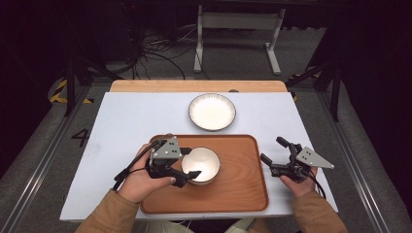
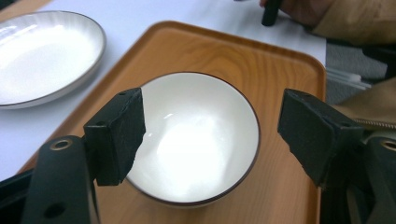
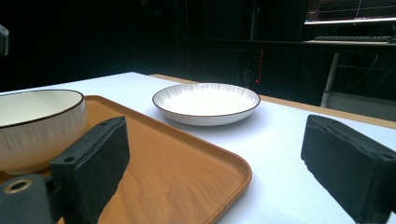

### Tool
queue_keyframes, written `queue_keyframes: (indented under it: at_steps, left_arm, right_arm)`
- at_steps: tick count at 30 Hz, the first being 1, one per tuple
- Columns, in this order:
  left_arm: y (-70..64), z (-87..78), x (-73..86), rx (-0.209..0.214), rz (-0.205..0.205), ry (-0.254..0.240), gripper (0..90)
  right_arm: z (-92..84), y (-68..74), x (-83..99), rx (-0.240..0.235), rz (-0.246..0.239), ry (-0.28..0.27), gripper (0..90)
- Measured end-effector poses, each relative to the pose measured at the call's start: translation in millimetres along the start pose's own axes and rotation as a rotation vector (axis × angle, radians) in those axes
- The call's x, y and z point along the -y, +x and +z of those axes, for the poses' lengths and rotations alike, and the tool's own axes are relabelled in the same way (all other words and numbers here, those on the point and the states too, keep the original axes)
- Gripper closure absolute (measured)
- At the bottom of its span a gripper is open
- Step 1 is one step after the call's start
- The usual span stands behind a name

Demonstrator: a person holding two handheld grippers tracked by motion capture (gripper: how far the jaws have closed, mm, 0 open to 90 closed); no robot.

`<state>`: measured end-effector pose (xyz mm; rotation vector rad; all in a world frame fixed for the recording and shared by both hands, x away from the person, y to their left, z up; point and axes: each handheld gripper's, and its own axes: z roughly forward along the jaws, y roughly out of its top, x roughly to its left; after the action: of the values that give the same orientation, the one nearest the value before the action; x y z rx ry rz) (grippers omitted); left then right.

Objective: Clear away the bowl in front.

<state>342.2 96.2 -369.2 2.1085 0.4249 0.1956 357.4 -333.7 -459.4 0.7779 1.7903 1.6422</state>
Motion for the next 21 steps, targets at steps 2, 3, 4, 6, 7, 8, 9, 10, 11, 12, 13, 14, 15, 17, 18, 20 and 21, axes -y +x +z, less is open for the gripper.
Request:
queue_keyframes:
  at_steps: [2, 3, 4, 6, 7, 8, 9, 10, 11, 12, 13, 14, 15, 17, 18, 20, 21]
  left_arm:
    - [3.0, -5.3, 2.2, -0.022, -0.018, -0.04, 22.0]
    - [4.7, -8.1, 3.2, -0.037, -0.02, -0.054, 21.2]
    - [5.9, -10.0, 4.0, -0.047, -0.021, -0.066, 19.9]
    - [7.6, -12.4, 5.3, -0.054, -0.028, -0.088, 19.1]
    - [8.5, -13.8, 6.1, -0.058, -0.033, -0.103, 18.0]
    - [9.6, -14.9, 6.9, -0.064, -0.034, -0.12, 17.3]
    - [10.2, -15.9, 7.7, -0.066, -0.038, -0.137, 16.5]
    - [11.2, -17.1, 8.6, -0.071, -0.037, -0.156, 16.0]
    - [11.8, -17.9, 9.1, -0.075, -0.036, -0.167, 15.8]
    - [12.1, -18.7, 10.0, -0.087, -0.034, -0.188, 15.8]
    - [12.4, -19.8, 10.7, -0.087, -0.036, -0.205, 15.5]
    - [13.0, -20.7, 11.4, -0.086, -0.036, -0.223, 15.3]
    - [13.8, -21.7, 12.0, -0.087, -0.032, -0.238, 15.3]
    - [14.1, -23.3, 13.4, -0.096, -0.036, -0.266, 15.3]
    - [15.0, -24.5, 14.3, -0.098, -0.03, -0.279, 15.3]
    - [15.7, -25.5, 15.8, -0.103, -0.042, -0.303, 15.3]
    - [16.9, -26.2, 16.7, -0.11, -0.037, -0.313, 15.3]
  right_arm:
    - [-0.2, 0.4, 0.1, 0.001, -0.003, 0.002, 8.2]
    - [-0.2, 0.4, 0.1, 0.002, -0.003, 0.002, 8.2]
    - [-0.2, 0.4, 0.1, 0.002, -0.002, 0.002, 8.2]
    - [-0.2, 0.5, 0.1, 0.003, -0.001, 0.001, 8.2]
    - [-0.2, 0.5, 0.1, 0.002, -0.003, 0.001, 8.2]
    - [-0.2, 0.5, 0.1, 0.003, -0.005, 0.001, 8.1]
    - [-0.2, 0.5, 0.1, 0.002, -0.005, 0.0, 8.0]
    - [-0.3, 0.5, 0.1, 0.003, -0.005, 0.0, 8.0]
    - [-0.3, 0.5, 0.1, 0.003, -0.005, 0.0, 7.9]
    - [-0.3, 0.5, 0.1, 0.002, -0.005, 0.0, 7.9]
    - [-0.3, 0.5, 0.1, 0.003, -0.005, 0.0, 7.9]
    - [-0.3, 0.5, 0.1, 0.002, -0.006, 0.0, 7.9]
    - [-0.3, 0.5, 0.1, 0.002, -0.006, 0.0, 7.9]
    - [-0.3, 0.5, 0.1, 0.003, -0.004, -0.001, 7.8]
    - [-0.3, 0.5, 0.1, 0.003, -0.003, -0.001, 7.6]
    - [-0.4, 0.5, 0.1, 0.003, -0.004, -0.001, 6.6]
    - [-0.4, 0.6, 0.1, 0.004, -0.004, -0.001, 6.0]
